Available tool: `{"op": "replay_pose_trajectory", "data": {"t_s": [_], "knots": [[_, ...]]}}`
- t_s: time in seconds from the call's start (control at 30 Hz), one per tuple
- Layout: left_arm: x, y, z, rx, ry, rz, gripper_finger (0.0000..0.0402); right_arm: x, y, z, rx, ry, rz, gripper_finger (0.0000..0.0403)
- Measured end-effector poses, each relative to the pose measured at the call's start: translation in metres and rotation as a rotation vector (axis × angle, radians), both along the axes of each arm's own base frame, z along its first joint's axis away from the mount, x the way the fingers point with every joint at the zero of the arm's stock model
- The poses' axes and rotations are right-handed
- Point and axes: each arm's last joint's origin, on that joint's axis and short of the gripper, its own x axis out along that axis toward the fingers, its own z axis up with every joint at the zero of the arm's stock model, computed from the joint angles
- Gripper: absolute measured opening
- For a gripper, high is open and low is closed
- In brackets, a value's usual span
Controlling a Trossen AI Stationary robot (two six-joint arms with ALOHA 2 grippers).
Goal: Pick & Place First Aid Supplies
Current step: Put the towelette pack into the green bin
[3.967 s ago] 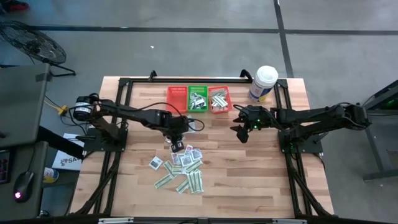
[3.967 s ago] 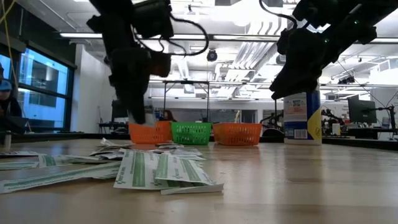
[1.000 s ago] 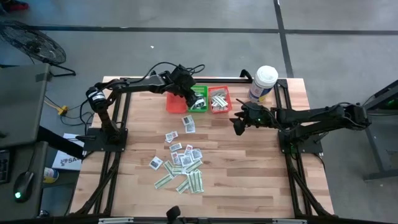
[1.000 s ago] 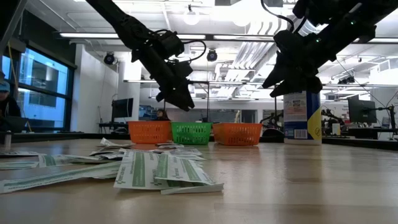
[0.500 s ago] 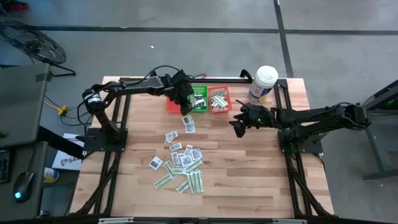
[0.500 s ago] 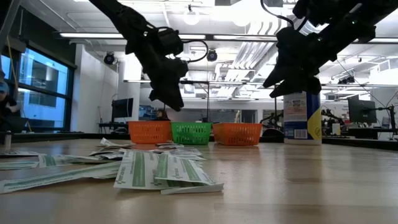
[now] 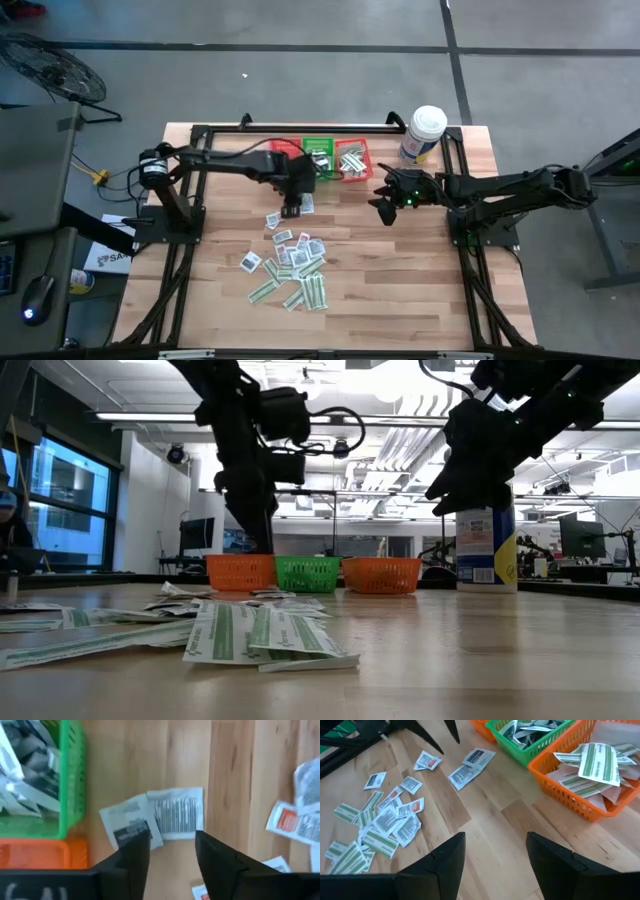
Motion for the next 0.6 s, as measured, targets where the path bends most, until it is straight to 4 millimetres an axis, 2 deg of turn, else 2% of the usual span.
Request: {"op": "replay_pose_trajectory", "data": {"t_s": [0.27, 0.47, 0.6], "knots": [[0.007, -0.008, -0.019, 0.050, 0.074, -0.043, 0.0242, 0.000, 0.000, 0.000, -0.017, 0.002, 0.011, 0.0204], [0.012, -0.006, -0.039, 0.102, 0.141, -0.070, 0.0248, 0.000, 0.000, 0.001, -0.024, -0.001, 0.013, 0.0204], [0.013, -0.002, -0.041, 0.136, 0.147, -0.070, 0.0248, 0.001, 0.000, 0.001, -0.015, -0.006, 0.007, 0.0204]]}}
